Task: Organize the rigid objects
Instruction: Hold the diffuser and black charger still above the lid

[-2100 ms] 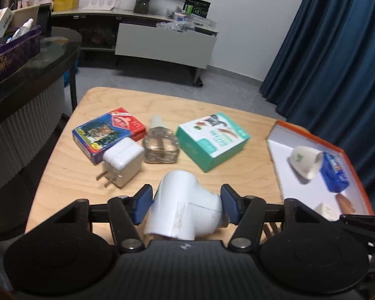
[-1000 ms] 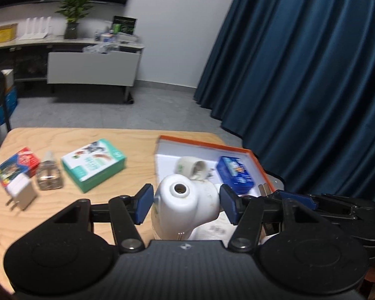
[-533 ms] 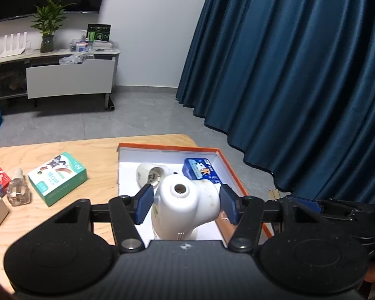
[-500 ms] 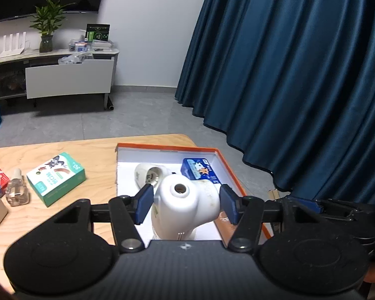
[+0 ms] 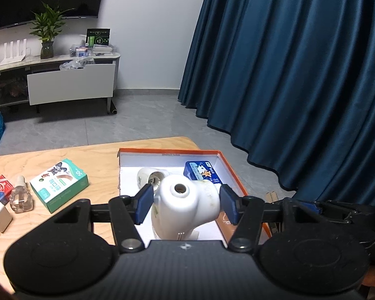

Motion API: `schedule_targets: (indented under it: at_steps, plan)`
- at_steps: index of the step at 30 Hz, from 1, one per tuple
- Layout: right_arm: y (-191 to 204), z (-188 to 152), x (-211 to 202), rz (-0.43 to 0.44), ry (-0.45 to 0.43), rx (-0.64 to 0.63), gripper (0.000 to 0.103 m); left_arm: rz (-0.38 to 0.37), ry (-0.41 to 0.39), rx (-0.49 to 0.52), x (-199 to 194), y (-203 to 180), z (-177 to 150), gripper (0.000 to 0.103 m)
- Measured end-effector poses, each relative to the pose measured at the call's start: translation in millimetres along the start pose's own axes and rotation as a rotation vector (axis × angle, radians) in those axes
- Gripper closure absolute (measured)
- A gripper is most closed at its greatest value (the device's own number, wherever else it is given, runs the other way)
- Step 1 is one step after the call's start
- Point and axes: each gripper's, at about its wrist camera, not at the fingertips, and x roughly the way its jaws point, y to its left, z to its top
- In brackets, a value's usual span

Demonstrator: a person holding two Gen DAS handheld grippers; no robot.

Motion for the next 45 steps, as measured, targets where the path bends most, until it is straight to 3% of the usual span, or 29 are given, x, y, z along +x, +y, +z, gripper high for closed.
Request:
schedule_targets:
  at_steps: [45]
  plan:
    - [9, -1, 15, 0.015, 0.03, -0.023, 0.059, 0.033, -0.006, 0.016, 3, 4, 3, 0.044]
